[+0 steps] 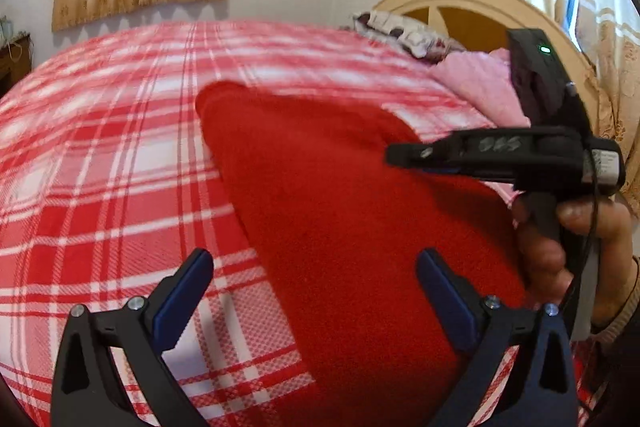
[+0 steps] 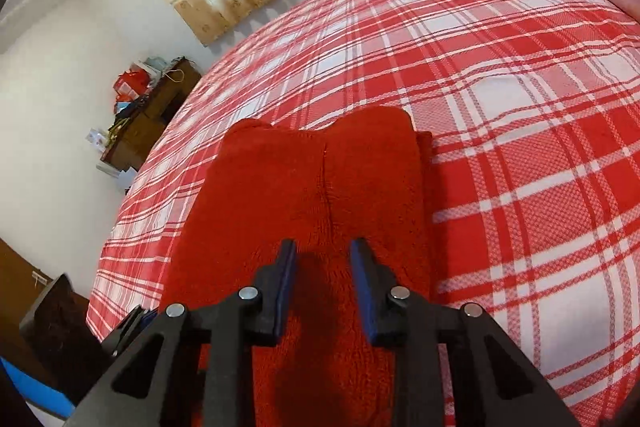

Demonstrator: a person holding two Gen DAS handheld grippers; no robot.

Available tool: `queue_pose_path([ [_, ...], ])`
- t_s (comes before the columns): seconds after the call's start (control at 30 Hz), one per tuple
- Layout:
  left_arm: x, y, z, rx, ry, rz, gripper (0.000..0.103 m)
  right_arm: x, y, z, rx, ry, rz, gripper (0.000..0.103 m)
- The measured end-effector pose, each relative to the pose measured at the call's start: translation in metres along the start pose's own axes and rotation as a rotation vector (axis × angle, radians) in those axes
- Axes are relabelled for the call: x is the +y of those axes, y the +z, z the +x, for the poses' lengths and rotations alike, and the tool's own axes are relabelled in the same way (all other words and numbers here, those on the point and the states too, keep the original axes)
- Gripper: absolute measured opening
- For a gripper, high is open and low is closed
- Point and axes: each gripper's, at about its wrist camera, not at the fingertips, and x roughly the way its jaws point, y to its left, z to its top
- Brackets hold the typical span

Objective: Fold small clothes

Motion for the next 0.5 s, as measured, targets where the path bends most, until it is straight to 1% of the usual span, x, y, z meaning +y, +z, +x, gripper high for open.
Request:
queue_pose_path([
  [0.07,0.002,0.000,0.006,0.032,-0.019,-0.007,0.103,0.007,-0.008,0.002,-0.039,-0.025,-0.038,0.028],
  [0.13,0.004,0.000,0.007,0.042,-0.025,-0.017,0.103,0.009,-0.010,0.000,-0.057,-0.046,-0.056,0.029],
  [0.23,0.006,-0.002,0.008,0.046,-0.033,-0.032,0.103,0.018,-0.003,-0.004,-0.045,-0.056,-0.090,0.031],
  [0.3,0.007,-0.003,0.011,0.068,-0.046,-0.043,0.103,0.016,0.005,-0.012,-0.055,-0.046,-0.062,0.040],
  [0.33,0.009,-0.002,0.014,0.081,-0.060,-0.056,0.103,0.015,0.009,-0.015,-0.061,-0.050,-0.049,0.052],
  [0.37,0.013,-0.003,0.015,0.091,-0.076,-0.077,0.103,0.014,0.012,-0.016,-0.066,-0.068,-0.044,0.060],
  [0.4,0.015,-0.004,0.015,0.094,-0.086,-0.092,0.103,0.012,0.015,-0.015,-0.069,-0.093,-0.047,0.062],
  [0.43,0.014,-0.005,0.014,0.093,-0.084,-0.091,0.103,0.011,0.016,-0.011,-0.053,-0.116,-0.051,0.062],
  [0.5,0.010,-0.006,0.013,0.090,-0.071,-0.079,0.103,0.000,0.011,0.009,0.048,-0.182,-0.038,0.062],
])
